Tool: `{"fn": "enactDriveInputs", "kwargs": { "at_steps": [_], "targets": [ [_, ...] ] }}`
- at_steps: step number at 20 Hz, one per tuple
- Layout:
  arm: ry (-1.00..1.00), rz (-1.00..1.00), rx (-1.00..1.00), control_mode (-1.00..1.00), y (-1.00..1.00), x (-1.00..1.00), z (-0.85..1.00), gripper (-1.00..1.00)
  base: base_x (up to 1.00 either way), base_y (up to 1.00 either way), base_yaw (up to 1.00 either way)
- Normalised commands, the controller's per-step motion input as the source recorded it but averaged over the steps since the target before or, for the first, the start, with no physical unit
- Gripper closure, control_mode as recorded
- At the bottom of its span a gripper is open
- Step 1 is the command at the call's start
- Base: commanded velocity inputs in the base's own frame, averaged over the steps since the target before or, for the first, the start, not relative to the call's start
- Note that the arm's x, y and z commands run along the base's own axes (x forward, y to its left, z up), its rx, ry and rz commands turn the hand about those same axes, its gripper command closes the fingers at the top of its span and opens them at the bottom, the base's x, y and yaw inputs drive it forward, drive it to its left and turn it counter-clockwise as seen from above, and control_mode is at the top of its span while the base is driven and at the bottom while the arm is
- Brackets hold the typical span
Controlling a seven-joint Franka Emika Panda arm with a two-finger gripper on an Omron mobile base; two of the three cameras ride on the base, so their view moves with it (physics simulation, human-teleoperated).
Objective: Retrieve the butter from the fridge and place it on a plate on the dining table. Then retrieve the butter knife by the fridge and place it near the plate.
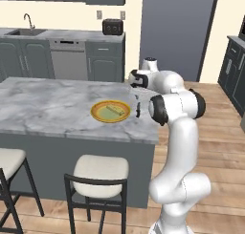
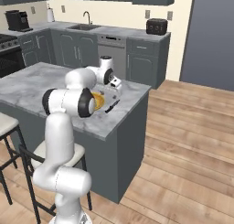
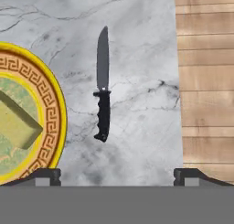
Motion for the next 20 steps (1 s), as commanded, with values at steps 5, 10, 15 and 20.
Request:
{"fn": "enactDriveInputs", "kwargs": {
  "at_steps": [5, 10, 15, 20],
  "targets": [
    [-0.09, 0.12, -0.08, -1.0, 0.08, -1.0, 0.87, -1.0, 0.0, 0.0, 0.0],
    [-0.03, 0.14, -0.01, -1.0, 0.08, -1.0, 0.84, -1.0, 0.0, 0.0, 0.0],
    [0.05, 0.12, -0.02, -1.0, 0.28, -1.0, 0.64, -1.0, 0.0, 0.0, 0.0],
    [0.09, 0.12, 0.0, -1.0, 0.31, -1.0, 0.11, -1.0, 0.0, 0.0, 0.0]
  ]
}}
